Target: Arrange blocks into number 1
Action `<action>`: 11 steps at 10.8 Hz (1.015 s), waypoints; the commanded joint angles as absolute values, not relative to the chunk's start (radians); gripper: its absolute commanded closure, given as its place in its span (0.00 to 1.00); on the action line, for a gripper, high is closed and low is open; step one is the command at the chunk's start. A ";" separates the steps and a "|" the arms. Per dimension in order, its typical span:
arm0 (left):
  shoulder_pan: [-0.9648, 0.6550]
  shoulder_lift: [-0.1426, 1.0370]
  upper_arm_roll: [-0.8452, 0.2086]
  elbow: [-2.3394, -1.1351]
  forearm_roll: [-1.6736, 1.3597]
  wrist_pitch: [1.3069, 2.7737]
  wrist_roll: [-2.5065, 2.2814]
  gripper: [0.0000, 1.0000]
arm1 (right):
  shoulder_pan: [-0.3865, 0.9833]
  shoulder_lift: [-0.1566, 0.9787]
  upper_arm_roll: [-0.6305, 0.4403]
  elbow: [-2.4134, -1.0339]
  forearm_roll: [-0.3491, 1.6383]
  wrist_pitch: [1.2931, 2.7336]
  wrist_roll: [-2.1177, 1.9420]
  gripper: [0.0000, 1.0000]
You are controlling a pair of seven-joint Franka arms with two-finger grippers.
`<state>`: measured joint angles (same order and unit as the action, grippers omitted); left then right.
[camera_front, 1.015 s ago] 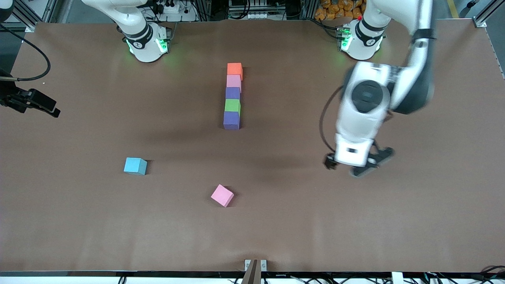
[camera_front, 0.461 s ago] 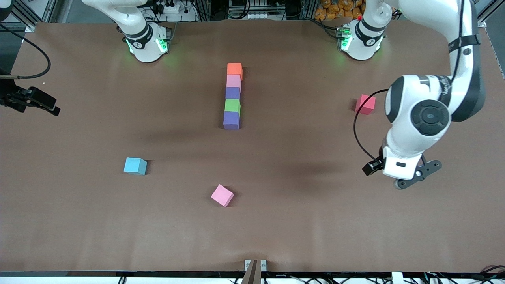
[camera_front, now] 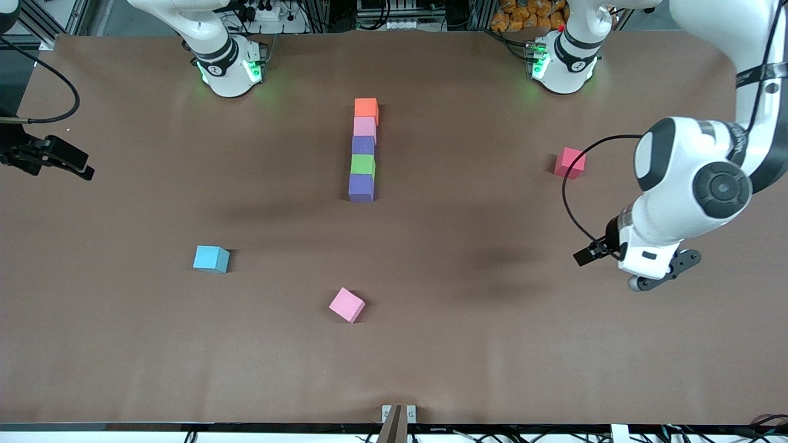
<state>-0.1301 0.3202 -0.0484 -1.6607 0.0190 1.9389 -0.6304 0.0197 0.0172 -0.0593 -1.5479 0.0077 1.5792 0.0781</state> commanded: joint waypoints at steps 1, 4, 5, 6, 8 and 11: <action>0.021 0.165 -0.208 -1.805 0.046 1.937 -0.577 0.00 | 0.015 0.018 -0.052 -1.526 -0.014 1.568 0.077 0.00; 0.014 0.066 -0.210 -1.832 0.046 1.893 -0.519 0.00 | 0.017 0.018 -0.052 -1.525 -0.014 1.566 0.075 0.00; 0.012 0.039 -0.206 -1.832 0.046 1.885 -0.490 0.00 | 0.015 0.018 -0.054 -1.525 -0.012 1.566 0.075 0.00; 0.012 0.016 -0.199 -1.825 0.046 1.878 -0.450 0.00 | 0.015 0.018 -0.054 -1.525 -0.012 1.566 0.075 0.00; -0.020 0.017 -0.148 -1.746 0.046 1.850 -0.356 0.00 | 0.017 0.018 -0.052 -1.525 -0.012 1.566 0.075 0.00; -0.040 0.015 -0.107 -1.606 0.072 1.715 -0.194 0.00 | 0.015 0.018 -0.054 -1.525 -0.012 1.566 0.075 0.00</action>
<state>-0.0071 0.0140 -0.1323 -1.6737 0.0285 1.7812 -0.2583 0.0197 0.0169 -0.0591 -1.5392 0.0060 1.5791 0.0782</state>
